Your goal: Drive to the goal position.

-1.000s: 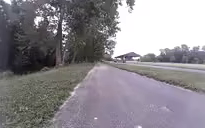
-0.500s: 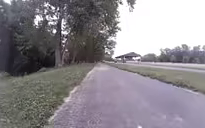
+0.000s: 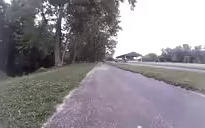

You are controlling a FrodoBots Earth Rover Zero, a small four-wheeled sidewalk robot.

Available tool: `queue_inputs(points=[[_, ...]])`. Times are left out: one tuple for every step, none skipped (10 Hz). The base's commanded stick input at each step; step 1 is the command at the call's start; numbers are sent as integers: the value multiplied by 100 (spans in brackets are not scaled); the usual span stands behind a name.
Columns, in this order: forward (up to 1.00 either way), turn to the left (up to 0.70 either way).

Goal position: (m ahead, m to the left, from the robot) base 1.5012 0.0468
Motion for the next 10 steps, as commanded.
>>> queue_inputs(points=[[70, 0], [70, 0], [70, 0], [70, 0], [70, 0], [70, 0], [70, 0], [70, 0], [70, 0], [70, 0]])
